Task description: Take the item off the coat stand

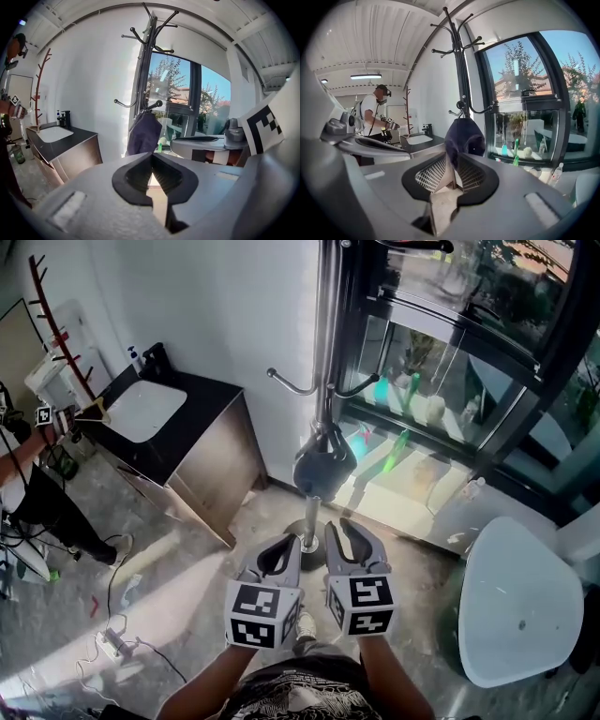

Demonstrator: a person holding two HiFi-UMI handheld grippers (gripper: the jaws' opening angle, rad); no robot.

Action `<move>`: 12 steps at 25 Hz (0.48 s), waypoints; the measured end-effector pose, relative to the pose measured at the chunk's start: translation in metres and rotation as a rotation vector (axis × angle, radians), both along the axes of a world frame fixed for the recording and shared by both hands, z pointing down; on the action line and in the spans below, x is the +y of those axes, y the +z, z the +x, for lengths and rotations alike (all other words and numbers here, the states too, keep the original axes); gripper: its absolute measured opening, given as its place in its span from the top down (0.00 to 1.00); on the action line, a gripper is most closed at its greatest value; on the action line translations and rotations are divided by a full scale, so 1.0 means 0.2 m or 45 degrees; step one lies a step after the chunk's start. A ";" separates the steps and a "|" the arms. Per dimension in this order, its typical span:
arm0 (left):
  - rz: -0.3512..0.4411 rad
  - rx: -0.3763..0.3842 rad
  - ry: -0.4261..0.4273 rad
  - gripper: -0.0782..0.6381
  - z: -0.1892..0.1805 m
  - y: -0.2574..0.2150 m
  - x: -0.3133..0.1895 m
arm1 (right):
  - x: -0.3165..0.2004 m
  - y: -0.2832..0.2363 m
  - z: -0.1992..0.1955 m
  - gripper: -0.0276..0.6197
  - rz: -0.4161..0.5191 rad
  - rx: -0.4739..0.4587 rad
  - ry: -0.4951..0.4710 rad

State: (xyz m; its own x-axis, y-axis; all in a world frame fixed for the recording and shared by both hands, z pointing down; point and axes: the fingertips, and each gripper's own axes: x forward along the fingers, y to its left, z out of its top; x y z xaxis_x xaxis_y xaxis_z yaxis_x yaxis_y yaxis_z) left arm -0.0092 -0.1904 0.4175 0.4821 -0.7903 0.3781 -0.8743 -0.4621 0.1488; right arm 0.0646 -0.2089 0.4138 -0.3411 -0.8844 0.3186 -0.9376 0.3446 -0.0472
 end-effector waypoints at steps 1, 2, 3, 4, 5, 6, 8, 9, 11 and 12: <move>-0.004 -0.001 -0.006 0.89 0.00 0.01 -0.02 | -0.02 0.01 0.00 0.84 -0.004 0.003 -0.006; -0.008 0.000 -0.013 0.89 0.00 0.01 -0.04 | -0.04 0.02 0.00 0.83 -0.007 0.007 -0.012; -0.012 0.002 -0.019 0.89 0.00 0.02 -0.07 | -0.06 0.03 0.00 0.82 -0.011 0.012 -0.019; -0.017 0.006 -0.023 0.89 0.01 0.03 -0.09 | -0.08 0.04 0.00 0.81 -0.017 0.016 -0.026; -0.021 0.007 -0.025 0.89 0.02 0.03 -0.11 | -0.10 0.06 0.00 0.80 -0.023 0.019 -0.031; -0.023 0.005 -0.027 0.89 0.03 0.04 -0.13 | -0.12 0.07 0.00 0.78 -0.029 0.020 -0.035; -0.021 -0.001 -0.033 0.89 0.03 0.03 -0.17 | -0.18 0.09 0.00 0.76 -0.035 0.020 -0.042; -0.018 -0.001 -0.038 0.89 0.03 0.03 -0.19 | -0.20 0.10 0.00 0.75 -0.037 0.021 -0.048; -0.015 0.000 -0.053 0.89 0.02 0.03 -0.24 | -0.26 0.12 -0.02 0.73 -0.040 0.028 -0.065; -0.016 -0.001 -0.060 0.89 0.01 0.04 -0.26 | -0.28 0.13 -0.02 0.71 -0.043 0.031 -0.075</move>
State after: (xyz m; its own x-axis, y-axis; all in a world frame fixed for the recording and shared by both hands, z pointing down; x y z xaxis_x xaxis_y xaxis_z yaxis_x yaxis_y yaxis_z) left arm -0.0072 -0.2420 0.4245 0.4442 -0.8072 0.3888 -0.8951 -0.4185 0.1537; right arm 0.0599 -0.2651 0.4400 -0.3840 -0.8515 0.3570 -0.9167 0.3978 -0.0370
